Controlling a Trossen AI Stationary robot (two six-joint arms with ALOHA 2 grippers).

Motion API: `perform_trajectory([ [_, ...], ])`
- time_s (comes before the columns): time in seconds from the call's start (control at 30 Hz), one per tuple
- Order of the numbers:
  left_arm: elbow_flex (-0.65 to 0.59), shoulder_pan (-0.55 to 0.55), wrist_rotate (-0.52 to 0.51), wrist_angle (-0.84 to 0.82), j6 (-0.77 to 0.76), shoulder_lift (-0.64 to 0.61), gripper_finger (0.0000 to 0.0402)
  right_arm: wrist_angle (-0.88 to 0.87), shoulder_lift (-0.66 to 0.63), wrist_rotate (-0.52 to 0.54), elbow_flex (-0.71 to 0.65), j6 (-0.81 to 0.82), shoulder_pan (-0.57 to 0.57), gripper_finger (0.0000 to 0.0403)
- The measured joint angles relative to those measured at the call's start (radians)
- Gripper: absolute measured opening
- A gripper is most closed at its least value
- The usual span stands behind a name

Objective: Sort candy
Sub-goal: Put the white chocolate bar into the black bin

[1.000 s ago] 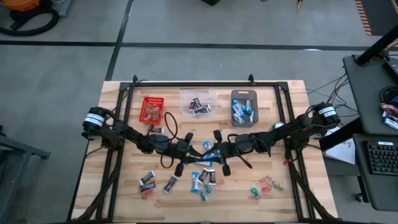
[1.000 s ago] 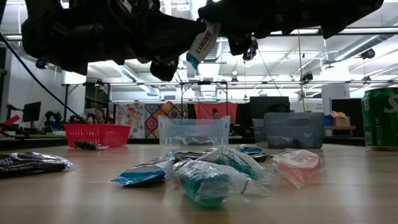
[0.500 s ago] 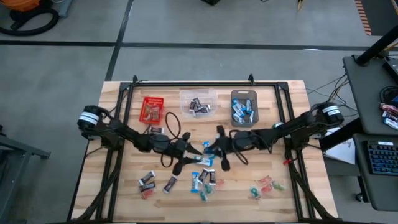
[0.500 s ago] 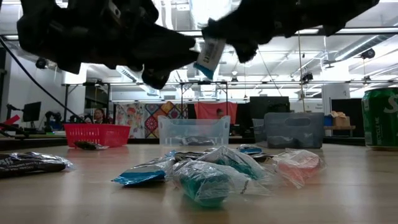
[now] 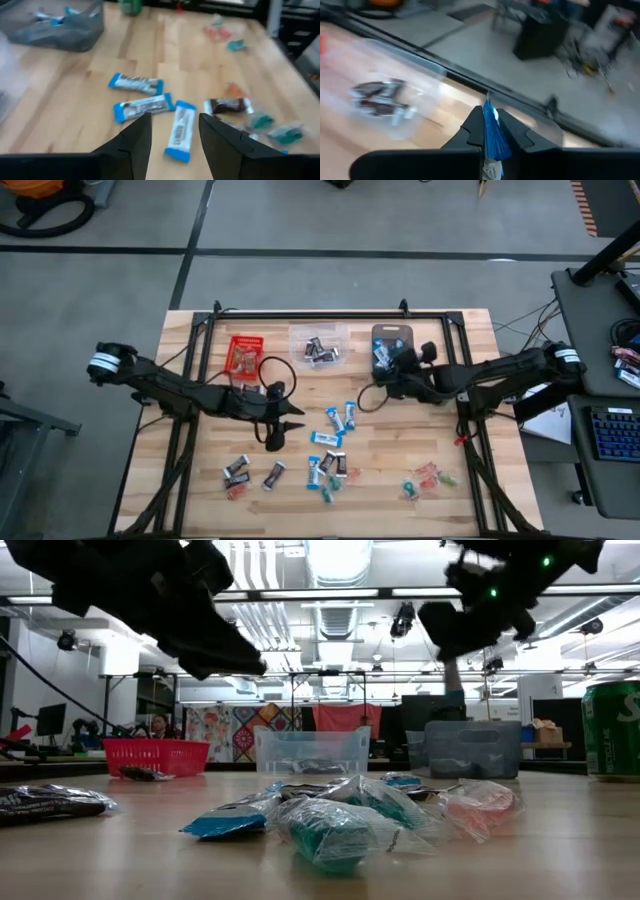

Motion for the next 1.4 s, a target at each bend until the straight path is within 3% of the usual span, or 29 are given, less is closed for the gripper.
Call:
perform_trajectory([
  [0.1, 0.0, 0.0, -0.003, -0.048, -0.002, -0.018, 0.0145, -0.076, -0.004, -0.036, 0.0, 0.089, -0.051, 0.0027],
  [0.27, 0.0, 0.0, -0.003, -0.047, -0.002, -0.01, 0.0146, -0.079, 0.023, -0.079, 0.0, 0.094, -0.094, 0.0062],
  [0.73, 0.0, -0.001, -0.002, -0.042, 0.001, 0.001, 0.0146, -0.067, 0.033, -0.117, 0.0, 0.09, -0.096, 0.0161],
  [1.03, 0.0, -0.016, -0.001, -0.011, 0.04, 0.001, 0.0146, -0.049, 0.033, -0.29, 0.04, 0.053, -0.058, 0.0169],
  [1.23, 0.0, -0.031, -0.001, 0.059, 0.056, 0.021, 0.0146, -0.046, 0.032, -0.307, 0.063, 0.049, 0.023, 0.0163],
  [1.4, 0.001, -0.037, -0.001, 0.213, 0.092, 0.143, 0.0146, -0.013, 0.032, -0.307, 0.064, 0.047, 0.093, 0.0162],
])
